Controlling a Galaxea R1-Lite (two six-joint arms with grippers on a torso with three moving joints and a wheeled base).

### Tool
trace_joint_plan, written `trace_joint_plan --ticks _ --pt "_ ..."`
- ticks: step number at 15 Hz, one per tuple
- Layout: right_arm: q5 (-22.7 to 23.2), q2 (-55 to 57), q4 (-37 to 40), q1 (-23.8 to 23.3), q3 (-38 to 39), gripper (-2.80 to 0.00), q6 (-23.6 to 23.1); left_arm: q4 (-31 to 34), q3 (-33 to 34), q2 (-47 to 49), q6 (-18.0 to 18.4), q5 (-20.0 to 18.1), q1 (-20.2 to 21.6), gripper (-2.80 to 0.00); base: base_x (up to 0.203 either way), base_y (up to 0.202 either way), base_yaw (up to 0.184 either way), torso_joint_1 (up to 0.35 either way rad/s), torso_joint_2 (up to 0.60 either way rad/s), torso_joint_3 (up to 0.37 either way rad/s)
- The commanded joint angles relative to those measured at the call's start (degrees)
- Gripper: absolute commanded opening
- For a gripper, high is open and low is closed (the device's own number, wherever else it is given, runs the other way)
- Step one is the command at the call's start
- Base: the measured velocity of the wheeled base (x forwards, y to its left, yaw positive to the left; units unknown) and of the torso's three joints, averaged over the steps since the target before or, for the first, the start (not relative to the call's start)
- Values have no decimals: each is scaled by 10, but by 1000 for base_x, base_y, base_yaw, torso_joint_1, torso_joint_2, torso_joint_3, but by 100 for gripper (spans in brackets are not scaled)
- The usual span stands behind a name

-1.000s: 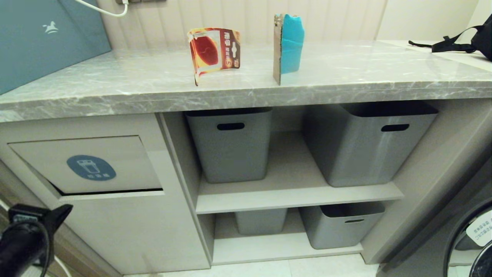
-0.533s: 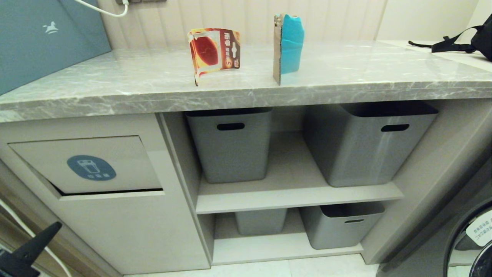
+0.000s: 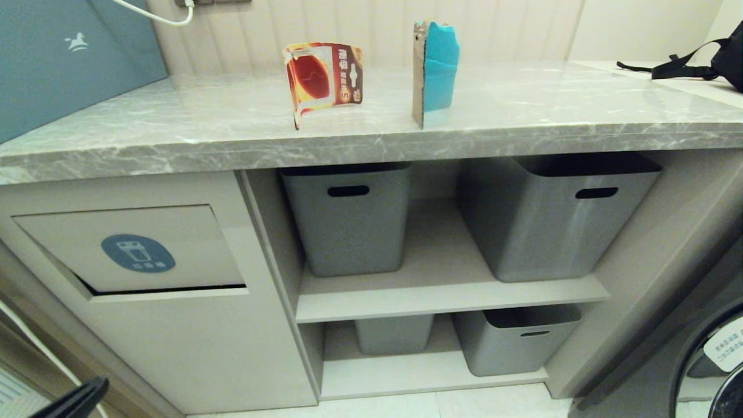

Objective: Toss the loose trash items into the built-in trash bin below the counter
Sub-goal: Pick up the garbage

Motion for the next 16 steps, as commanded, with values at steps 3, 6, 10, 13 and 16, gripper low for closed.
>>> trace_joint_plan --ticks 3,6,10,13,16 --pt "1 -1 0 0 0 -280 0 223 -3 -197 5 11 5 -280 0 0 0 0 0 0" --pt "1 -1 0 0 0 -280 0 268 -3 -253 -12 93 0 -280 0 0 0 0 0 0" --pt "0 -1 0 0 0 -280 1 365 -12 -362 -36 154 -9 -280 0 0 0 0 0 0" --pt "0 -1 0 0 0 -280 1 365 -9 -356 -46 163 -13 -280 0 0 0 0 0 0" --pt "0 -1 0 0 0 -280 1 365 -8 -356 -60 168 -13 -280 0 0 0 0 0 0"
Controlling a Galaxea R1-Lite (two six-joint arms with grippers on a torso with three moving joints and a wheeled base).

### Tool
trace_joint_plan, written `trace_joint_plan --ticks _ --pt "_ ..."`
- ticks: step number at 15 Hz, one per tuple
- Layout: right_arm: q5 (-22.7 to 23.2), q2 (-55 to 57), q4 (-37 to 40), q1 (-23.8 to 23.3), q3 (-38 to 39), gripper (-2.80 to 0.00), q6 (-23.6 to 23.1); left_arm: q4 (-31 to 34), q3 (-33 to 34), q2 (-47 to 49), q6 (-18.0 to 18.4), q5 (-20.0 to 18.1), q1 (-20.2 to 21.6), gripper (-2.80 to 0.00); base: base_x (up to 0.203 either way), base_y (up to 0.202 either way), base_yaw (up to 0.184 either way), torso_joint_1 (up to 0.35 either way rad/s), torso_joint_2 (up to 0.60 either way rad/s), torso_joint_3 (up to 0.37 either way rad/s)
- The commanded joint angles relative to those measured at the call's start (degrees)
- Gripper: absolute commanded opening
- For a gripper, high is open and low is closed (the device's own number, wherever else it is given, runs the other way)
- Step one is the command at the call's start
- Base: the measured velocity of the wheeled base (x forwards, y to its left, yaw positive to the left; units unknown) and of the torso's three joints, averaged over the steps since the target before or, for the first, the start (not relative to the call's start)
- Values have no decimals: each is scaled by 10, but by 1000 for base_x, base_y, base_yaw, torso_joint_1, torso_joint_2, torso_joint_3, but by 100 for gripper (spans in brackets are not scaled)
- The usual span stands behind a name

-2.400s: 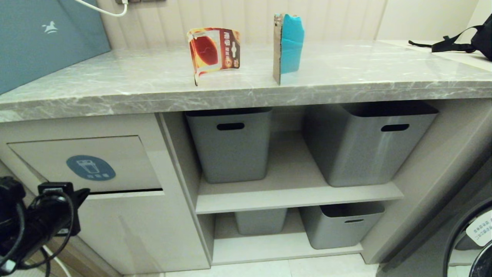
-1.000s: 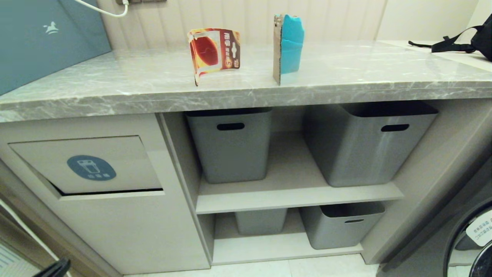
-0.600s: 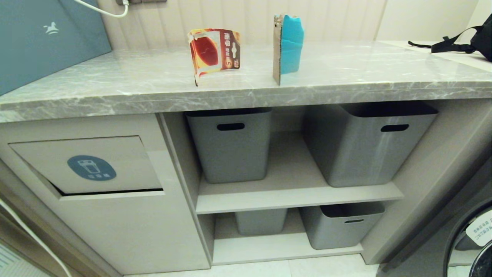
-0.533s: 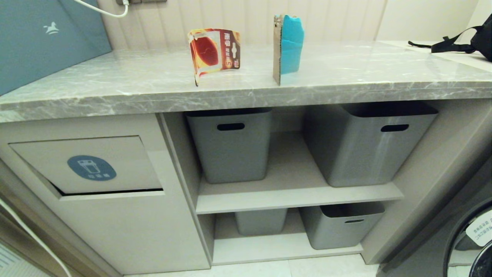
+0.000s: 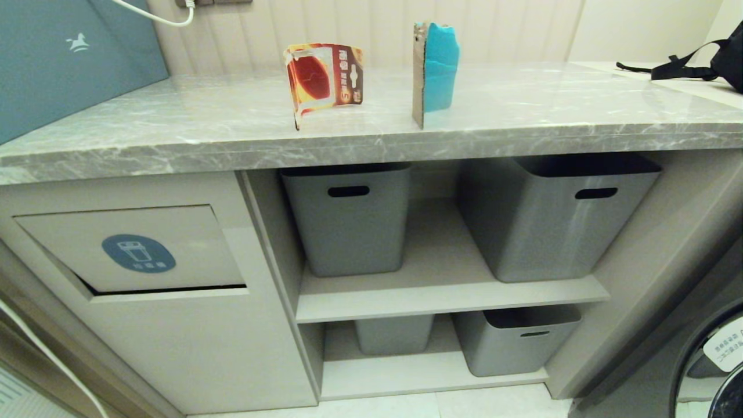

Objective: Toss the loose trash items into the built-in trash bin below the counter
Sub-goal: Pick up the garbage

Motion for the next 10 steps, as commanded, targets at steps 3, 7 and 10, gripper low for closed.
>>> trace_joint_plan --ticks 3,7,10 --pt "0 -1 0 0 0 -280 0 2 1 -3 -26 12 1 -280 0 0 0 0 0 0" --pt "0 -1 0 0 0 -280 0 6 -1 -2 -2 9 0 -280 0 0 0 0 0 0" --pt "-3 -1 0 0 0 -280 2 4 0 -2 -2 7 0 -280 0 0 0 0 0 0"
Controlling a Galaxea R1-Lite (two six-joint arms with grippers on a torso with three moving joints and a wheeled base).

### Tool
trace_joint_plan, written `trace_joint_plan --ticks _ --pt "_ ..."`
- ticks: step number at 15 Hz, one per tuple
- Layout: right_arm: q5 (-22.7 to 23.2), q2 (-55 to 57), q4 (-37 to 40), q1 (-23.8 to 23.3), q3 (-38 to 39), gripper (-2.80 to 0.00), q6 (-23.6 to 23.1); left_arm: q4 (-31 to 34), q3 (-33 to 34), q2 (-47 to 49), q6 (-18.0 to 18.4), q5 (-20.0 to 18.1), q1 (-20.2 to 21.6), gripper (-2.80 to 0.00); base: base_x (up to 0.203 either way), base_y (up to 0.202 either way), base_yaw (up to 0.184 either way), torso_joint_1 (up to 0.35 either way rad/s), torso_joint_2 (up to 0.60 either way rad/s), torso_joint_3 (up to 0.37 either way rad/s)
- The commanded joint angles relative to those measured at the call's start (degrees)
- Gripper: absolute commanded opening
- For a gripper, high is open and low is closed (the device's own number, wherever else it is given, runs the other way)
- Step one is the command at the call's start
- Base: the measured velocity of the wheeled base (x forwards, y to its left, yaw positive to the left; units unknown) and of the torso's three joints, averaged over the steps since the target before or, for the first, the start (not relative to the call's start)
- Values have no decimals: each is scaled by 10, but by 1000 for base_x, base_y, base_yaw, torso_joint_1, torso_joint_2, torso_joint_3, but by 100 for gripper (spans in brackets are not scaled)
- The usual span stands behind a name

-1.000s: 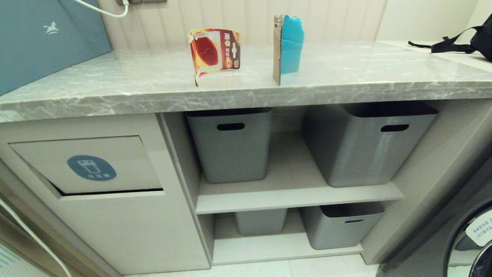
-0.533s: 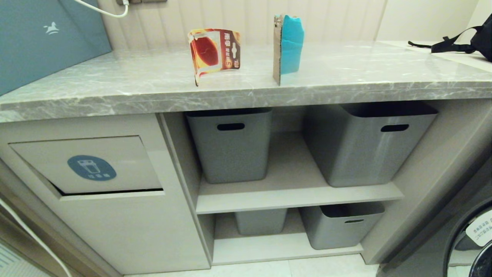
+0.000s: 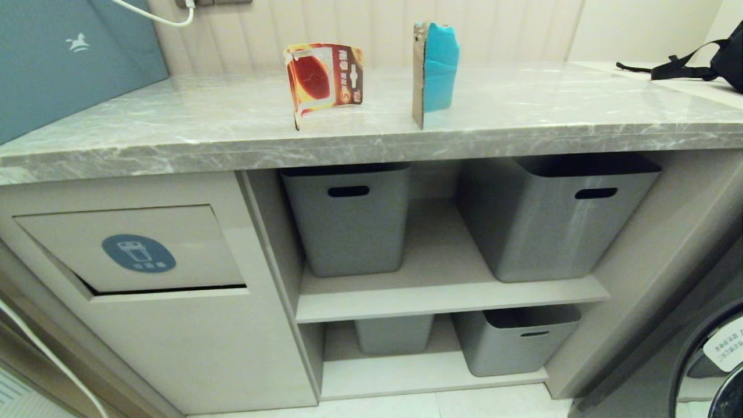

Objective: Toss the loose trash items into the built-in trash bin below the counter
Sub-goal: Pick up the garbage

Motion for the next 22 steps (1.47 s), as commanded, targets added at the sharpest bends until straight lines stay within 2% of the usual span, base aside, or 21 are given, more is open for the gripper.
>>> trace_joint_plan --ticks 1,6,9,17,22 --pt "0 -1 0 0 0 -280 0 0 0 1 1 0 0 -280 0 0 0 0 0 0" --pt "1 -1 1 0 0 -280 -4 -1 0 1 2 0 0 -280 0 0 0 0 0 0" --pt "1 -1 1 0 0 -280 -8 -1 0 1 2 0 0 -280 0 0 0 61 -221 -198" --pt "1 -1 0 0 0 -280 -1 -1 0 1 2 0 0 -280 -1 5 -154 144 -401 -243" --pt "1 -1 0 0 0 -280 -1 -2 1 0 -2 1 0 -280 1 1 -19 11 -31 -20"
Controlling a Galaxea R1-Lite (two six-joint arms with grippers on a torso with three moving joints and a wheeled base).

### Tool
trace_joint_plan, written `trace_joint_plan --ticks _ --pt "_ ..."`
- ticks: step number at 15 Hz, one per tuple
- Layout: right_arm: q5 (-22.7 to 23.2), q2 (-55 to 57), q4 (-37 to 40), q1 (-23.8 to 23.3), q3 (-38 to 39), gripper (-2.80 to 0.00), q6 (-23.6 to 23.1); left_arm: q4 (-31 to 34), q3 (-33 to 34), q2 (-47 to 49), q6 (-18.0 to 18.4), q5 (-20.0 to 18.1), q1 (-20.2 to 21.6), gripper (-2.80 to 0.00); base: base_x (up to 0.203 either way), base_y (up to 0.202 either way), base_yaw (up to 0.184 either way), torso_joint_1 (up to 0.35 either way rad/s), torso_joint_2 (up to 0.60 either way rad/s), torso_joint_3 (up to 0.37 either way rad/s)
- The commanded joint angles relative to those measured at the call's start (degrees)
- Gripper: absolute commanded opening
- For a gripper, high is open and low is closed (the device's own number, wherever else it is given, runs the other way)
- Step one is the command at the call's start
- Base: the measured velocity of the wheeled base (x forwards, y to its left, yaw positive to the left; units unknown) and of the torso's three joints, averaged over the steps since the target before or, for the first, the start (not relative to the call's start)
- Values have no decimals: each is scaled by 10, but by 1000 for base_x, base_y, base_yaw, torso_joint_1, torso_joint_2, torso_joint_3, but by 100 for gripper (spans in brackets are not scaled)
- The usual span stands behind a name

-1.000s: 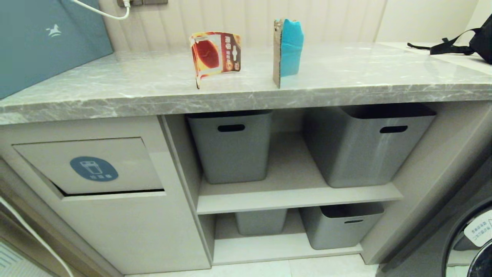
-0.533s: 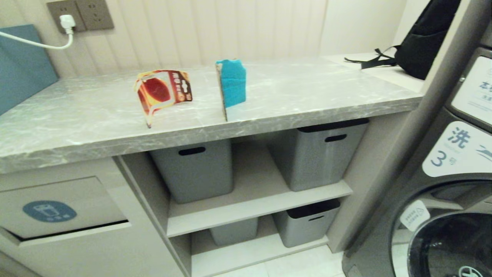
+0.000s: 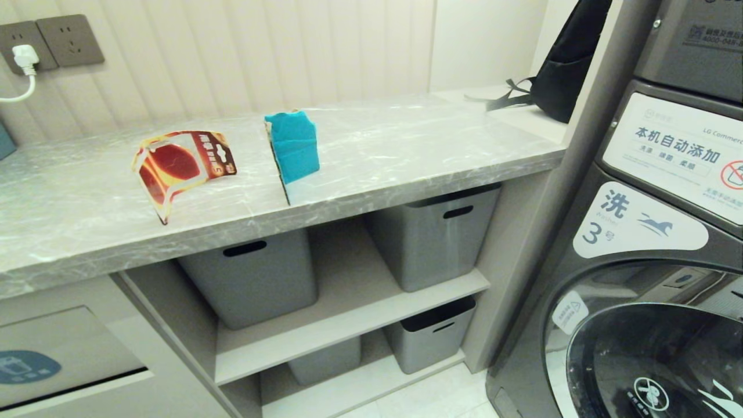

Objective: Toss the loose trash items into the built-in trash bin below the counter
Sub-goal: Pick up the garbage

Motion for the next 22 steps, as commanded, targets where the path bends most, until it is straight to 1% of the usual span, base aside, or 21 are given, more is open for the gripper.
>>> trace_joint_plan --ticks 1,8,11,14,15,18,20,21,22 --pt "0 -1 0 0 0 -280 0 0 0 0 0 1 0 -280 0 0 0 0 0 0" --pt "0 -1 0 0 0 -280 0 1 0 1 8 -2 0 -280 0 0 0 0 0 0" --pt "0 -1 0 0 0 -280 0 2 -1 1 12 -23 0 -280 0 0 0 0 0 0" --pt "0 -1 0 0 0 -280 0 1 -1 1 15 -24 0 -280 0 0 0 0 0 0" --pt "0 -1 0 0 0 -280 0 0 -1 1 20 -24 0 -280 0 0 0 0 0 0" --pt "0 -1 0 0 0 -280 0 -1 -1 0 56 -32 0 -280 0 0 0 0 0 0" --pt "0 -1 0 0 0 -280 0 -26 0 6 61 -34 0 -280 0 0 0 0 0 0" --pt "0 -1 0 0 0 -280 0 -44 -11 31 58 -44 0 -280 0 0 0 0 0 0" --pt "0 -1 0 0 0 -280 0 -66 -30 73 51 -63 -1 -280 0 0 0 0 0 0"
